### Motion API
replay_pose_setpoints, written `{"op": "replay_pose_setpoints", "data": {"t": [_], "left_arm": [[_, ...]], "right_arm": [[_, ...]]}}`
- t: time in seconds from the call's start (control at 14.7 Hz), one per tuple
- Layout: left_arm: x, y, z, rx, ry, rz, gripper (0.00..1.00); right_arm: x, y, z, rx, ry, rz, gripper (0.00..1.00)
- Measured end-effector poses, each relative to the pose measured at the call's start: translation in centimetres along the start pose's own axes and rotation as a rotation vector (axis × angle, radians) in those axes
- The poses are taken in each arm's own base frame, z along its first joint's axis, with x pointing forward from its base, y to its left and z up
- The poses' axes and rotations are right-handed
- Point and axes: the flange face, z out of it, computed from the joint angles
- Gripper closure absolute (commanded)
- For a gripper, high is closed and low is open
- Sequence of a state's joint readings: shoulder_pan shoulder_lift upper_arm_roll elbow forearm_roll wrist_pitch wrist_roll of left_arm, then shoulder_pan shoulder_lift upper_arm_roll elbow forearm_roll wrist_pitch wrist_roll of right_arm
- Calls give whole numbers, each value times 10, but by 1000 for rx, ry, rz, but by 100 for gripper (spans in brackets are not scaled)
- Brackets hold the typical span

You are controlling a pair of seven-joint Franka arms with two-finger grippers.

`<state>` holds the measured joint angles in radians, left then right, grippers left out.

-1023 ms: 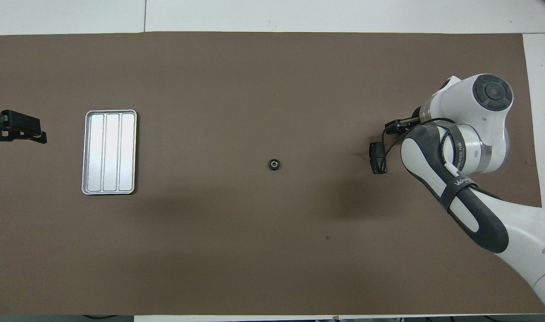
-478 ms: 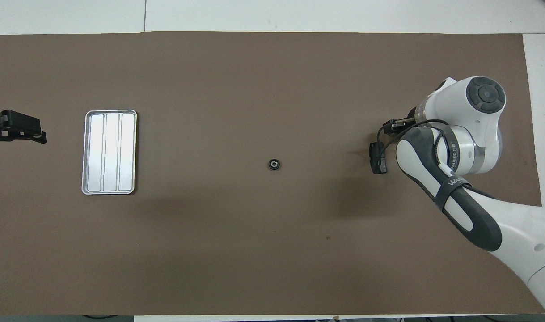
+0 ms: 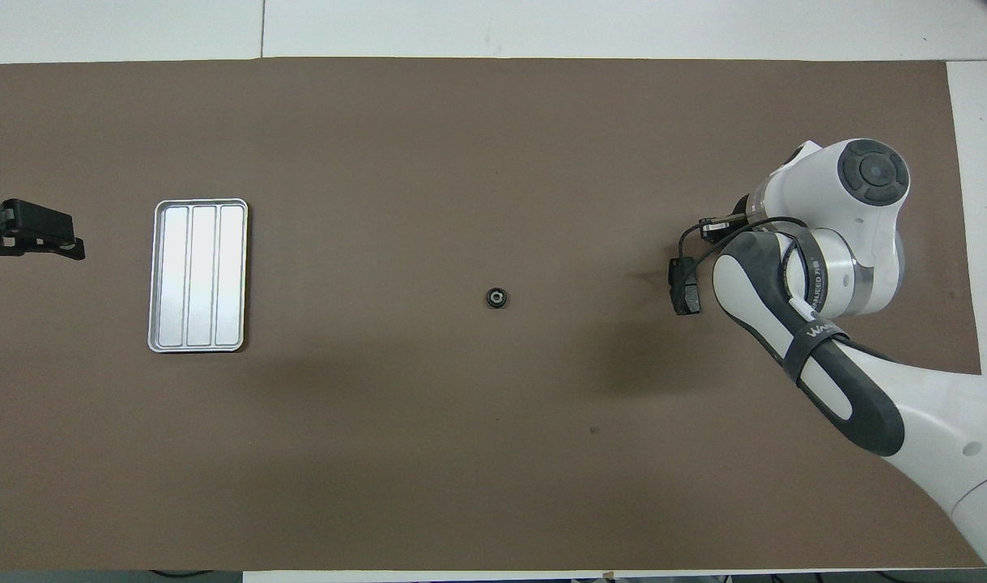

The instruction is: Pick bearing gear from pile to tray

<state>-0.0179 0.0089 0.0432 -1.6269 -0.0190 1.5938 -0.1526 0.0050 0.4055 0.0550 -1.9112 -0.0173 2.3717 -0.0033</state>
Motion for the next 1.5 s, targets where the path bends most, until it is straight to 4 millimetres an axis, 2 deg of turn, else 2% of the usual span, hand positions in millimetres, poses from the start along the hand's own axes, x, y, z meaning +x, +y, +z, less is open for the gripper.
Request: {"op": "replay_pose_setpoints", "data": {"t": [0.14,0.2,0.27,0.48,0.61,0.82,1.02,1.16,1.36,1.5], "left_arm": [[0,0,0,0,0,0,0],[0,0,0,0,0,0,0],[0,0,0,0,0,0,0],[0,0,0,0,0,0,0],[0,0,0,0,0,0,0],[0,0,0,0,0,0,0],[0,0,0,0,0,0,0],[0,0,0,0,0,0,0],[0,0,0,0,0,0,0],[0,0,0,0,0,0,0]], "right_arm": [[4,-1,-7,0,-7,-2,100],[8,-4,-17,0,-18,-5,100],[16,-7,-34,-1,-27,-2,100],[39,-27,-101,-2,-32,24,100],[46,-43,-127,-1,-26,46,100],[46,-74,-129,1,-24,112,100],[37,-136,-128,3,-27,191,100],[29,-171,-127,4,-30,209,100],[18,-198,-118,0,-44,205,100],[15,-201,-112,-3,-51,202,100]]}}
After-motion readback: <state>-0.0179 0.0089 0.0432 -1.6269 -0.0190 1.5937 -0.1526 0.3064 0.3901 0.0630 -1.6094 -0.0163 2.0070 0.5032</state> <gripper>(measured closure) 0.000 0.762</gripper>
